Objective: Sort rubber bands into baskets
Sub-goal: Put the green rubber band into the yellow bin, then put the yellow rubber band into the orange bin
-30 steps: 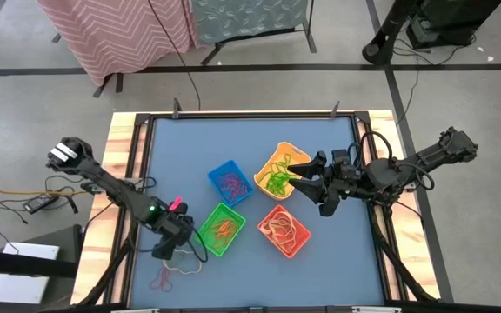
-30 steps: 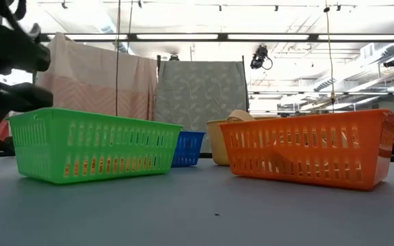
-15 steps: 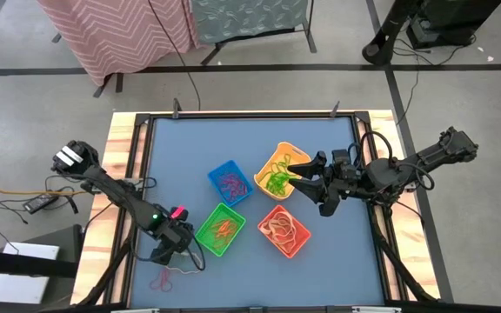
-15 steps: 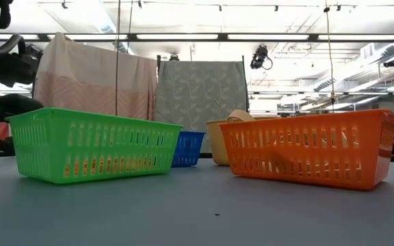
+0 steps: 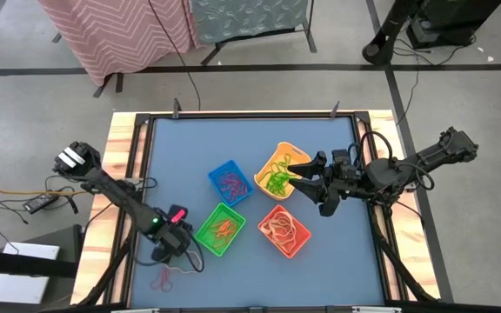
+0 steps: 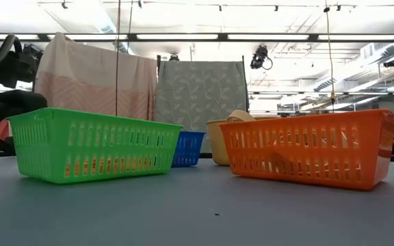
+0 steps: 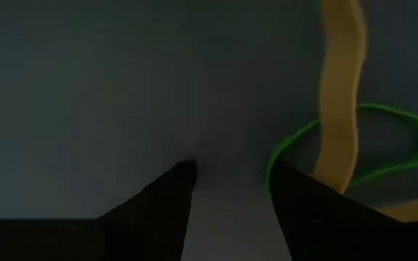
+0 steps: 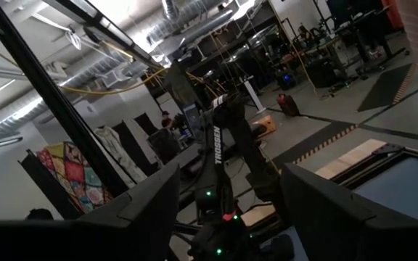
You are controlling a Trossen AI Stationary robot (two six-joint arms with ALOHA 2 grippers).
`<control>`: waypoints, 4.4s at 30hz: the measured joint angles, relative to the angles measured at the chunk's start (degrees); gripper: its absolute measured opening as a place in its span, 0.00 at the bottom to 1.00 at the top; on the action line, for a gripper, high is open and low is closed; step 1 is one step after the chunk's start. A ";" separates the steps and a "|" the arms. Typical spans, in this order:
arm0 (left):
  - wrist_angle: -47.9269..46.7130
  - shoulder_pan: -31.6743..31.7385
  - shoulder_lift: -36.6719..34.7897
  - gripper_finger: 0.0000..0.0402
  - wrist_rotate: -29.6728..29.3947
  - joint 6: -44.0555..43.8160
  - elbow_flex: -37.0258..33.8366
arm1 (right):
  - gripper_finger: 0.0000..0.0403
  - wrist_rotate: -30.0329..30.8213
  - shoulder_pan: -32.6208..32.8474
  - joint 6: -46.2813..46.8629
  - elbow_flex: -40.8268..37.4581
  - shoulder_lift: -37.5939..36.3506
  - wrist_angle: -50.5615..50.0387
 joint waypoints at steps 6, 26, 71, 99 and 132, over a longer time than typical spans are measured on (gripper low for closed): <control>-6.32 -0.35 0.04 0.30 -6.89 -1.13 -0.06 | 0.62 0.00 0.00 0.02 0.00 0.00 0.00; -7.30 6.01 -0.05 0.04 -11.30 -2.09 -2.88 | 0.62 0.00 0.18 2.81 0.00 0.00 0.00; 13.39 39.04 31.69 0.06 -15.58 6.94 53.41 | 0.62 -1.39 -1.44 2.43 0.00 -0.02 6.93; 4.12 16.60 -0.02 0.59 -7.41 -2.47 25.37 | 0.62 -1.62 -1.66 -2.59 0.02 -0.04 6.99; 0.34 -2.97 4.87 0.03 -3.07 -10.20 8.10 | 0.62 -1.54 -1.66 -1.66 0.02 0.00 5.29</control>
